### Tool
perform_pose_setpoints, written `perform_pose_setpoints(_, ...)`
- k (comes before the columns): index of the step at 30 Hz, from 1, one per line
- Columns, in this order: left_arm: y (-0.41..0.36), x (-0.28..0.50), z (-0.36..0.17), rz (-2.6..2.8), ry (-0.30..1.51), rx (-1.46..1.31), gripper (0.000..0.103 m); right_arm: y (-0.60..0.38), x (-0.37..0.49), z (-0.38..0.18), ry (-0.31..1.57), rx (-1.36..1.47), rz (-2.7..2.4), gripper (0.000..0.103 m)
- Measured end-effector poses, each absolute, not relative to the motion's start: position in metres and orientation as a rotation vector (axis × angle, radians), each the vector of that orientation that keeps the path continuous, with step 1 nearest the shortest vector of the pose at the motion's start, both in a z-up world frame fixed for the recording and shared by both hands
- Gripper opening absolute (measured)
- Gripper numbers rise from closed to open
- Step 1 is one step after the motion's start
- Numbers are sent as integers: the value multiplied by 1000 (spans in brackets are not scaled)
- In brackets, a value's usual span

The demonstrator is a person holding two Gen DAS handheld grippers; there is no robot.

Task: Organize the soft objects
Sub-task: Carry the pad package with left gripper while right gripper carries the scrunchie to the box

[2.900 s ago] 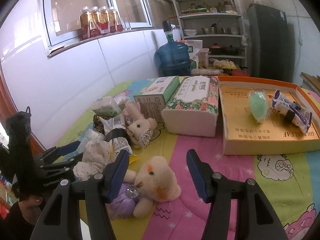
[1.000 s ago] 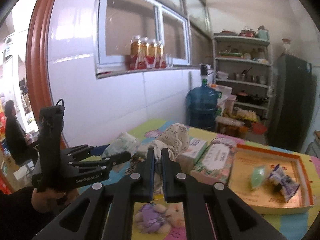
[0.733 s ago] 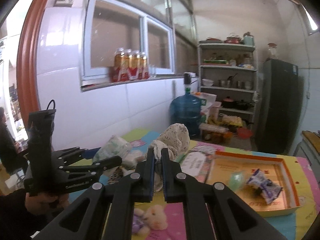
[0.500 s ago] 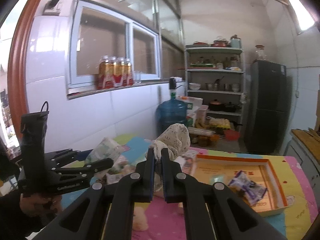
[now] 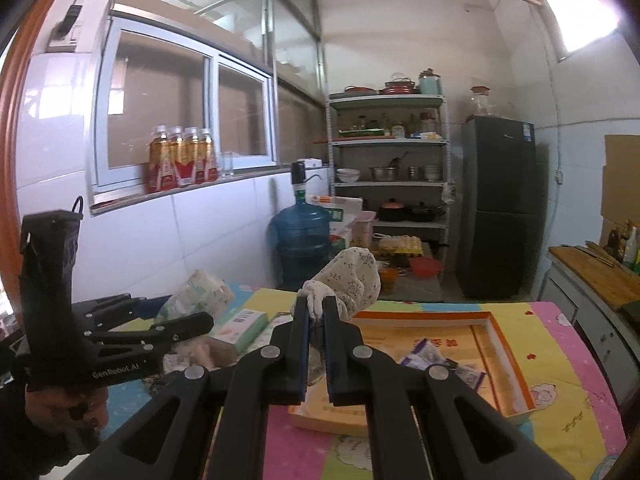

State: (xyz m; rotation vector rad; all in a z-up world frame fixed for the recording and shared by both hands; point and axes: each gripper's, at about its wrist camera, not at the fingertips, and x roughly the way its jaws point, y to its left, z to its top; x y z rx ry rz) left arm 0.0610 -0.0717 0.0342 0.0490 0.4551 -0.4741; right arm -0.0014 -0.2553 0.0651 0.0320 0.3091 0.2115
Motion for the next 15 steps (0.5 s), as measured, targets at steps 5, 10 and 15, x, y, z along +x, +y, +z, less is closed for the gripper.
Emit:
perform_pose_setpoints(5, -94, 72, 38, -503, 468, 49, 51, -279, 3, 59, 311, 43, 161, 6)
perform_pose_setpoints(10, -117, 85, 42, -524, 489, 36, 51, -304, 8, 56, 301, 70, 124, 6)
perform_pose_setpoints(15, -134, 101, 42, -538, 515, 14, 51, -330, 12, 57, 279, 99, 86, 6)
